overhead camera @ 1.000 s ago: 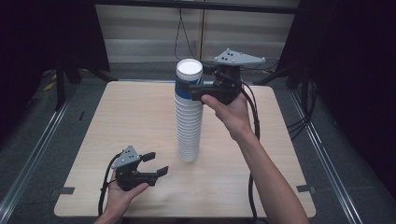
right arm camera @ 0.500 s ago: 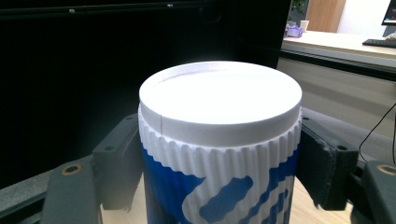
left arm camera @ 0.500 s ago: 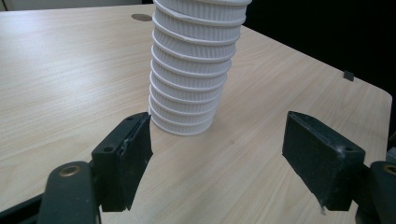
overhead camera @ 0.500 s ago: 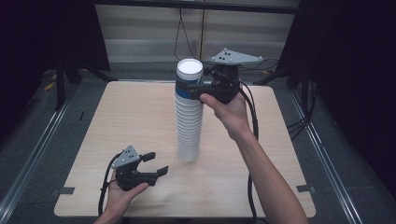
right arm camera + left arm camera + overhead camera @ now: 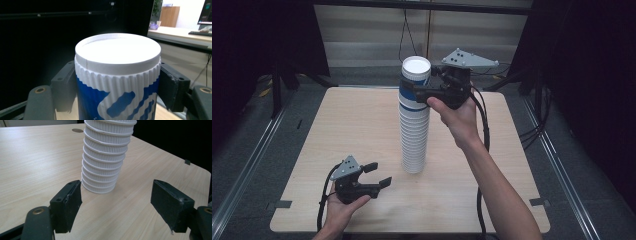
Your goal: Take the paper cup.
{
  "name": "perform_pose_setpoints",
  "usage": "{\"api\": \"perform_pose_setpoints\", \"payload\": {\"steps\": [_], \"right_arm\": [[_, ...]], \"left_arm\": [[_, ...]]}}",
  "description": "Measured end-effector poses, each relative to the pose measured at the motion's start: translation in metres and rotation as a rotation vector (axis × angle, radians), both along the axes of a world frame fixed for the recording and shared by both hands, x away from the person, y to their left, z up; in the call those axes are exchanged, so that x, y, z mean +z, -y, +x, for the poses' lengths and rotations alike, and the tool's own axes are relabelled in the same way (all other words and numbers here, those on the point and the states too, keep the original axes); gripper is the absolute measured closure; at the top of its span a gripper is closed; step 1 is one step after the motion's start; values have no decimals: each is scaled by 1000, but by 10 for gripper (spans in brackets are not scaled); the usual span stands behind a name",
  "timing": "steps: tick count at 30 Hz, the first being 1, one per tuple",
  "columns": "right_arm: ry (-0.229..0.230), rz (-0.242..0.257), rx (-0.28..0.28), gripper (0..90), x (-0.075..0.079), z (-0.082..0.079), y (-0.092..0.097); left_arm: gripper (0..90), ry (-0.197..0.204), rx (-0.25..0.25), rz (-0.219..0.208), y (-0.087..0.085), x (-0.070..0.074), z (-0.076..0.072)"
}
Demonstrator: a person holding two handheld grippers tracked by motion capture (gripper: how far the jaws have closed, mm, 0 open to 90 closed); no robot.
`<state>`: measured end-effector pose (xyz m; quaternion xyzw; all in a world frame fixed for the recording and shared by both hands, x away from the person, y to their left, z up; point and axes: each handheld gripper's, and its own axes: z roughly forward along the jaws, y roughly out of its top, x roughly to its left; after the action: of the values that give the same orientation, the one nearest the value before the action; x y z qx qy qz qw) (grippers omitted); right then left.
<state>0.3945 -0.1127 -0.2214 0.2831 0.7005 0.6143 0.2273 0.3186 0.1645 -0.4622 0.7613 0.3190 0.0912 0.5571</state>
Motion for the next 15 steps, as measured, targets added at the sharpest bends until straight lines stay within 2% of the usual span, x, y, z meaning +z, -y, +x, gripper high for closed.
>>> {"api": "perform_pose_setpoints", "payload": {"steps": [7, 12, 15], "right_arm": [[34, 20, 0, 265, 4, -1, -1], [58, 50, -5, 266, 5, -1, 0], [76, 87, -8, 268, 6, -2, 2]], "left_arm": [[247, -2, -1, 0, 0, 0, 0], [250, -1, -1, 5, 1, 0, 0], [250, -2, -1, 6, 1, 0, -1]]}}
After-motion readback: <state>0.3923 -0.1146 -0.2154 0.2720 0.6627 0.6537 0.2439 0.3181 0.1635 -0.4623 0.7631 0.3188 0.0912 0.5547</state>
